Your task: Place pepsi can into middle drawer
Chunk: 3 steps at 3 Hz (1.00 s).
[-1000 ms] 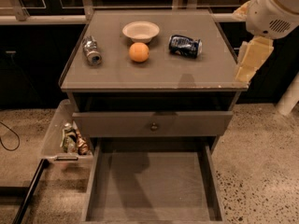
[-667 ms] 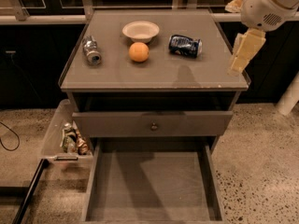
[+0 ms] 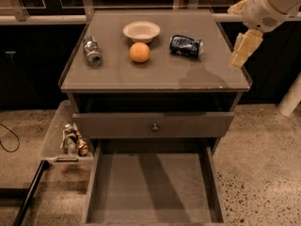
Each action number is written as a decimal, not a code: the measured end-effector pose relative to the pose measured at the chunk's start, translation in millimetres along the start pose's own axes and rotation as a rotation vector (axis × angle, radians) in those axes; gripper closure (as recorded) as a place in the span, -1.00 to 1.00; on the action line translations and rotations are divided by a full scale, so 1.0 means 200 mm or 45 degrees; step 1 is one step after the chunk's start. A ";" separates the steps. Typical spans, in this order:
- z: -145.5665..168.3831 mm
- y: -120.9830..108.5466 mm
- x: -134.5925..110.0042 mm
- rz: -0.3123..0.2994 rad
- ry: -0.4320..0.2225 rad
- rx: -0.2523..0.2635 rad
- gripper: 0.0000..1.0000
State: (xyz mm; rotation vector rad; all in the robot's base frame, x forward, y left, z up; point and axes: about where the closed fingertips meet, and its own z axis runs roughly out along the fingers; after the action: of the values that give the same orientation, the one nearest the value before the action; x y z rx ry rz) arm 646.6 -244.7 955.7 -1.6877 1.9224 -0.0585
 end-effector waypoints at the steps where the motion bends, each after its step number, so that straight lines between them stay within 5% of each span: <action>1: 0.00 0.00 0.00 -0.004 -0.002 0.006 -1.00; 2: 0.05 -0.07 0.01 0.058 -0.081 0.076 -1.00; 3: 0.19 -0.20 0.05 0.256 -0.303 0.199 -1.00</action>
Offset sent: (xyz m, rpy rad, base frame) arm 0.0600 -0.0088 -0.0118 0.3092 -0.2111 -0.1571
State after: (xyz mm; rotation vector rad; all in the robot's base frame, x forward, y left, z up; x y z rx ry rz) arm 699.7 -250.1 935.8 -1.3300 1.8458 0.0651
